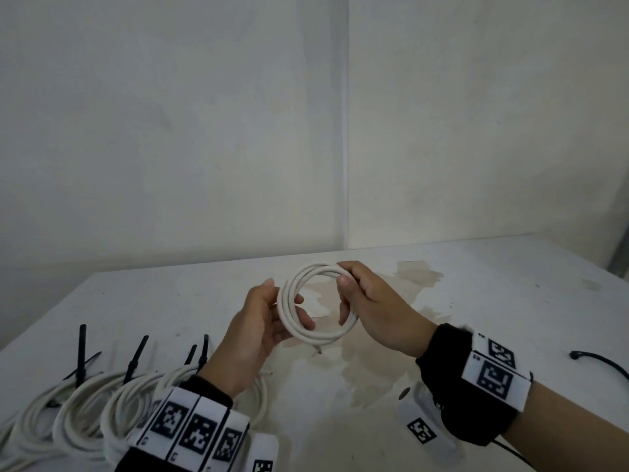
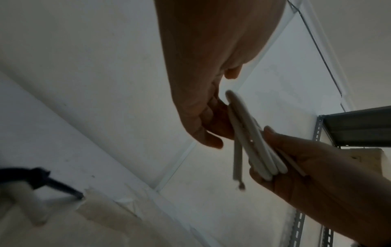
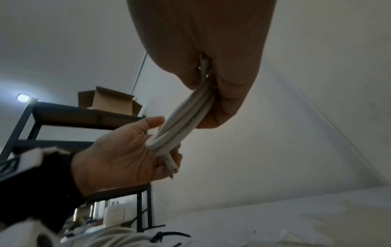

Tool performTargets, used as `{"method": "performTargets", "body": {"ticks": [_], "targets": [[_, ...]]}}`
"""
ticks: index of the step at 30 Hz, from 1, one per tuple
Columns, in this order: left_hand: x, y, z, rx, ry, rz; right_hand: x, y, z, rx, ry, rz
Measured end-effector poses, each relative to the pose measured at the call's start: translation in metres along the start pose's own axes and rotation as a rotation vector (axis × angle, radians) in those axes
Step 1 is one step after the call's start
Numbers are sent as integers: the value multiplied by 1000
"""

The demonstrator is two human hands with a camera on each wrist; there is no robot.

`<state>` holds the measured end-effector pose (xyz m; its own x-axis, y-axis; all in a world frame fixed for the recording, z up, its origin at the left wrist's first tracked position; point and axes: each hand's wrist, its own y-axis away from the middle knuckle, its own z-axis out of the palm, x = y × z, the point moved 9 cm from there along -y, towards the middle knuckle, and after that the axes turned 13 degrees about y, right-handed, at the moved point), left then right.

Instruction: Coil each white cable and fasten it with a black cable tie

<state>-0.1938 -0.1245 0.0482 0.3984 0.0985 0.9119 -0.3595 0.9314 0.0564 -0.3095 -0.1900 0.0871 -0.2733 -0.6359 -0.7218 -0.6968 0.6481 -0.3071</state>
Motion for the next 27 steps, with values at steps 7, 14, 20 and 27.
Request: {"method": "performTargets", "body": {"ticks": [7,14,20,27], "targets": [[6,-2,23,-27,-150,-63,-14,2,7,-137,121,-65],[7,-1,23,89,78,82,-5,2,-1,-60,-240,38],[-9,-1,32,-114,8,-121,-5,8,-1,-105,-58,-16],[-6,3,48,-57,-280,-60,-14,11,-3,-120,54,-90]]}}
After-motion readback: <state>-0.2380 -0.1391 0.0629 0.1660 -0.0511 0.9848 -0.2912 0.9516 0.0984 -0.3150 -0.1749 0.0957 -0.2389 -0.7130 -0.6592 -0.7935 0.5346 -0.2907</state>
